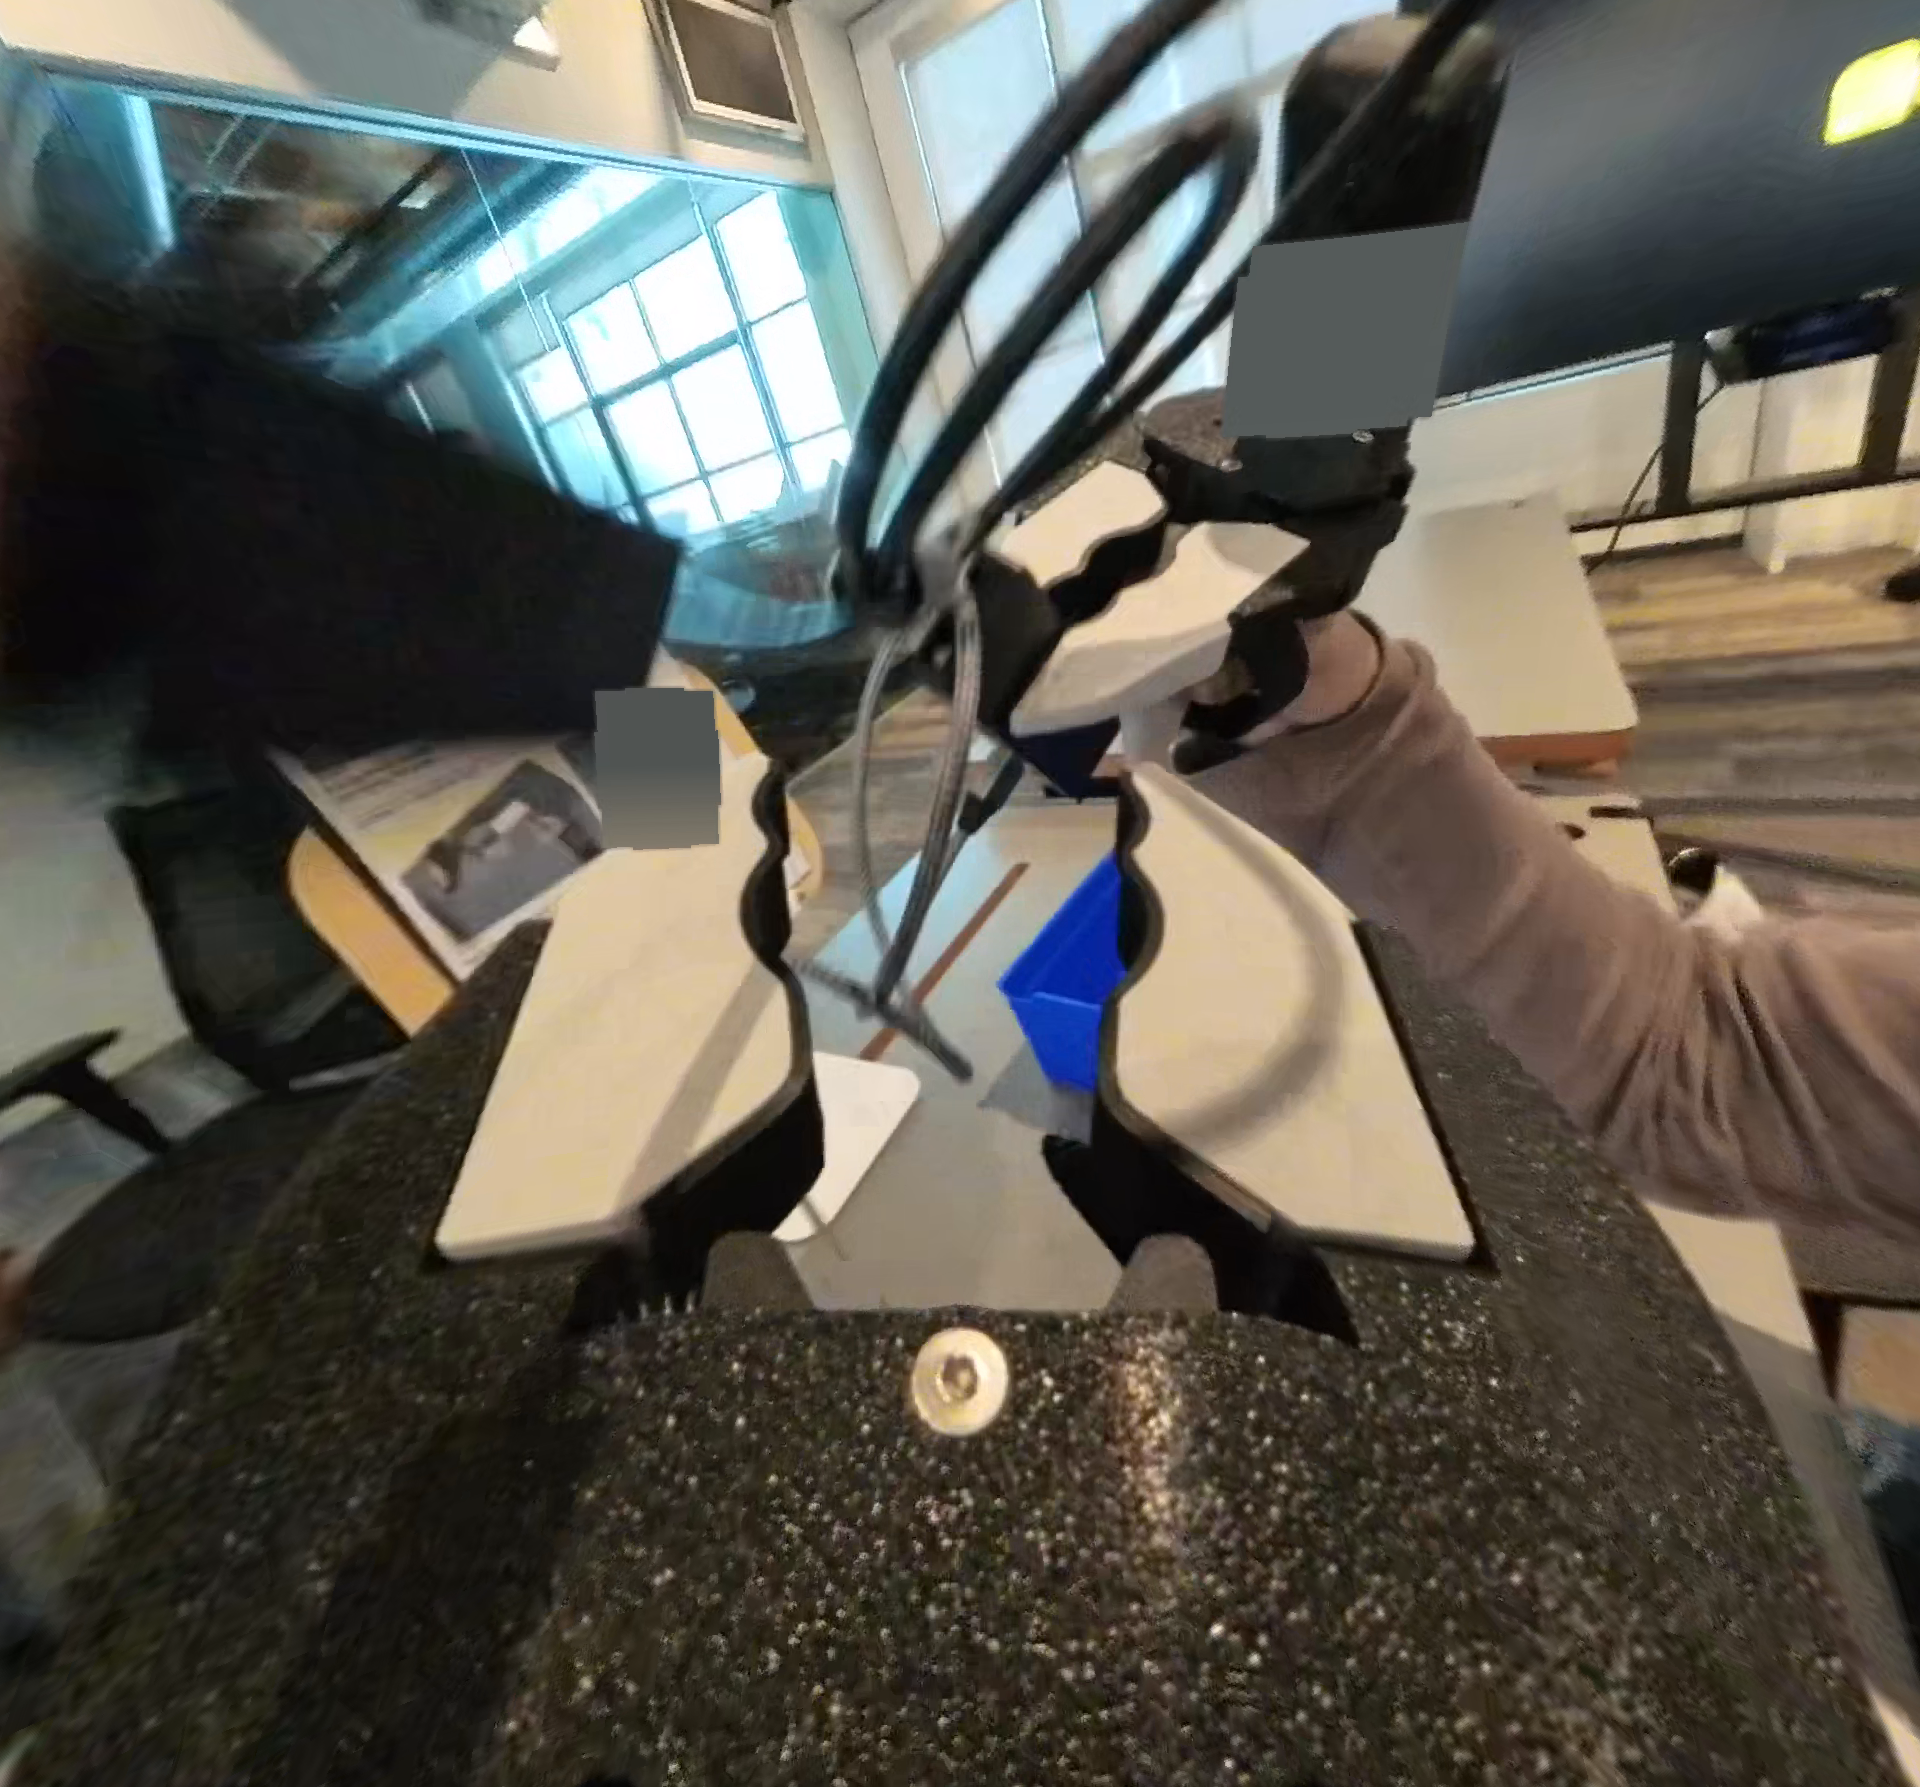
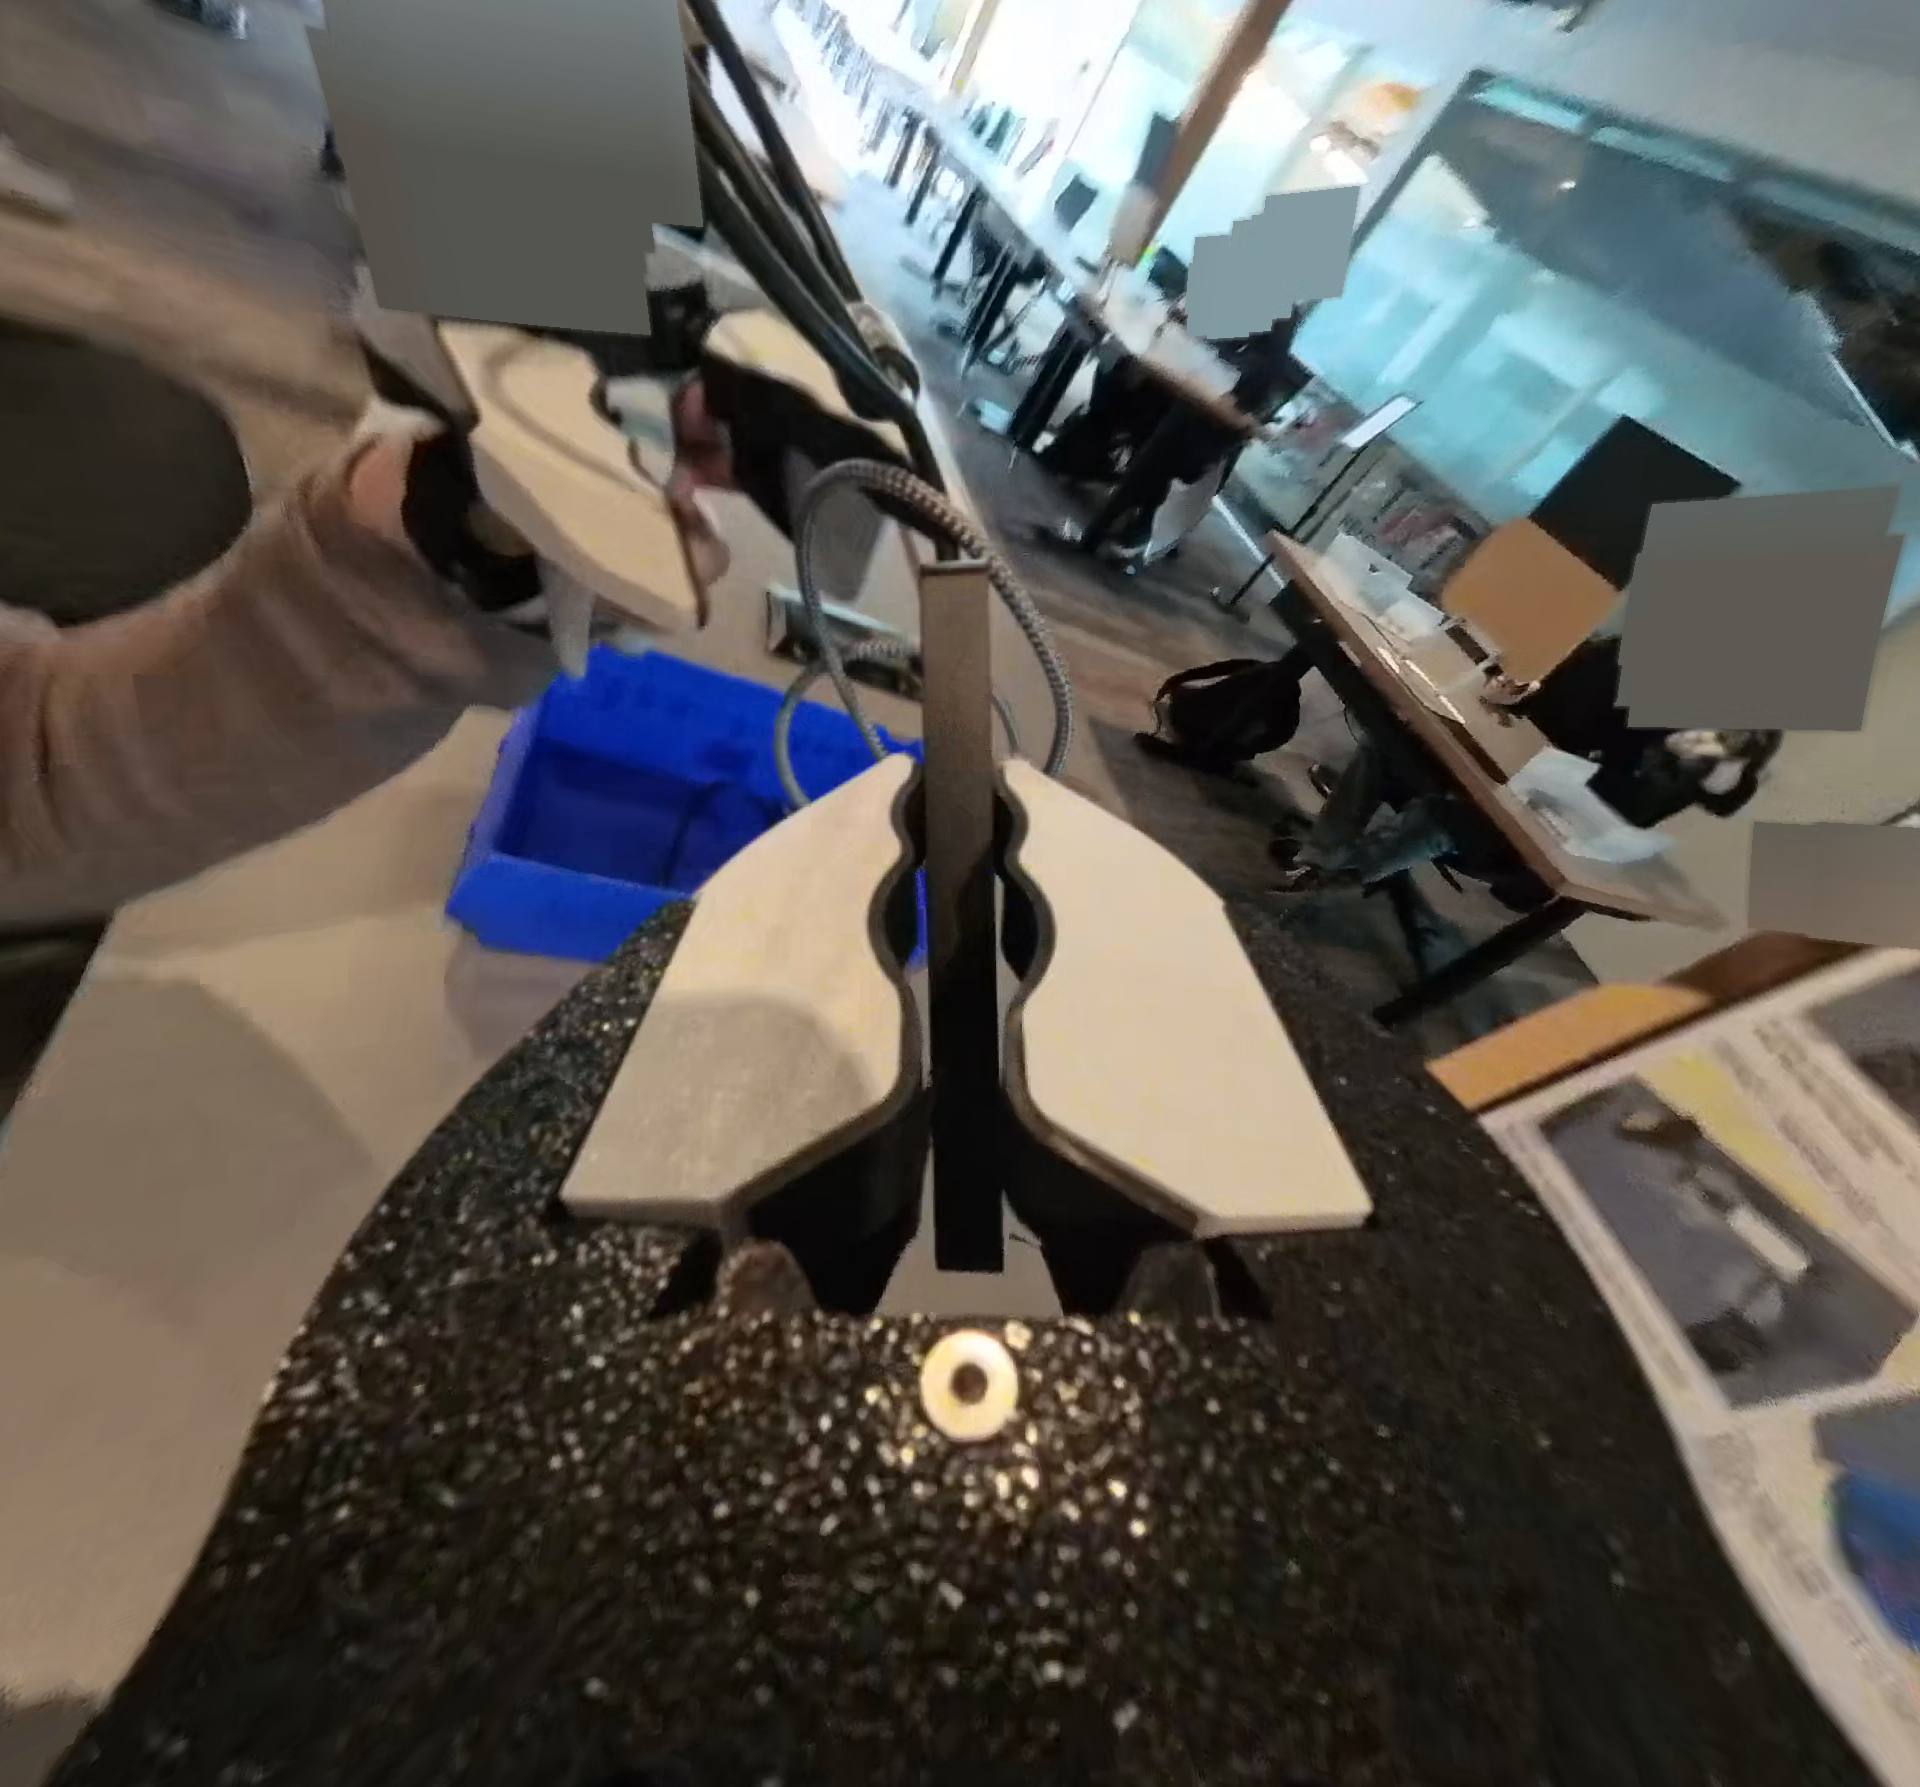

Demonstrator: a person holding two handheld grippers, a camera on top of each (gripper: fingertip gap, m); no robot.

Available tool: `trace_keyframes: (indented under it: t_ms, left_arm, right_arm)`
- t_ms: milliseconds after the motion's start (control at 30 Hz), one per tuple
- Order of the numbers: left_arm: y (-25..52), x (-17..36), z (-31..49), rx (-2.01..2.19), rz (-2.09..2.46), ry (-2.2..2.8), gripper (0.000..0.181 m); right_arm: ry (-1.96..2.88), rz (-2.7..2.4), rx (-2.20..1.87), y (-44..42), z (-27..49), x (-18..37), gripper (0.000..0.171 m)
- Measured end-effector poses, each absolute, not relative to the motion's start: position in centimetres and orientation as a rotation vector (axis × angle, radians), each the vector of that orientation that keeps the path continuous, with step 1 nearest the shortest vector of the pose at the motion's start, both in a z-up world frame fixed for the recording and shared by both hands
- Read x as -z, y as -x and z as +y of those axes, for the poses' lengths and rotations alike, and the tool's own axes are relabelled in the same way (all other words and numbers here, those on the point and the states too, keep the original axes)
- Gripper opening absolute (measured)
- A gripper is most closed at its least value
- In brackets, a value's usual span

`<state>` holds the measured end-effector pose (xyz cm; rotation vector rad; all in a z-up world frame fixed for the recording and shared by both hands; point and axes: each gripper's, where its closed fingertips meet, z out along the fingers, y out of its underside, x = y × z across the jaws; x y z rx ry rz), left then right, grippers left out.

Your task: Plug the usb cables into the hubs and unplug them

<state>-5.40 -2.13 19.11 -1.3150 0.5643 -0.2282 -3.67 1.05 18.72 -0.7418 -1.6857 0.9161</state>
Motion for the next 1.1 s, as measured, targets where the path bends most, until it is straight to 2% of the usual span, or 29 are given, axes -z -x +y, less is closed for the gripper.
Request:
trace_keyframes:
  t_ms: [67,333,500,667,833,900,967,1100]
  left_arm:
    - [4.3,-17.8,-1.7,0.276,0.577,1.316,0.059]
    - [1.8,-9.9,0.6,0.448,0.649,1.341,0.017]
    - [1.4,-6.4,2.4,0.586,0.685,1.439,0.012]
    - [2.7,-4.1,4.8,0.634,0.596,1.6,0.021]
    - [4.4,-1.1,6.9,0.575,0.541,1.736,0.02]
    - [5.1,-0.4,7.8,0.58,0.49,1.755,0.031]
    - [4.9,-1.0,8.0,0.681,0.457,1.692,0.047]
    - [4.2,-3.0,7.5,0.902,0.448,1.512,0.044]
  right_arm:
    - [0.815,-1.587,-1.026,1.8,2.5,-18.6,0.01]
    - [1.061,-1.33,-1.429,-0.4,6.5,-11.7,0.01]
    - [1.053,-1.326,-1.625,0.7,7.3,-9.5,0.012]
    - [1.052,-1.34,-1.718,2.4,8.2,-8.2,0.01]
    - [1.08,-1.281,-1.792,4.3,9.3,-7.0,0.01]
    - [1.058,-1.264,-1.853,4.8,9.4,-6.9,0.01]
    - [1.032,-1.27,-1.905,5.0,9.1,-6.8,0.01]
    - [0.972,-1.31,-1.959,5.2,8.2,-6.7,0.01]
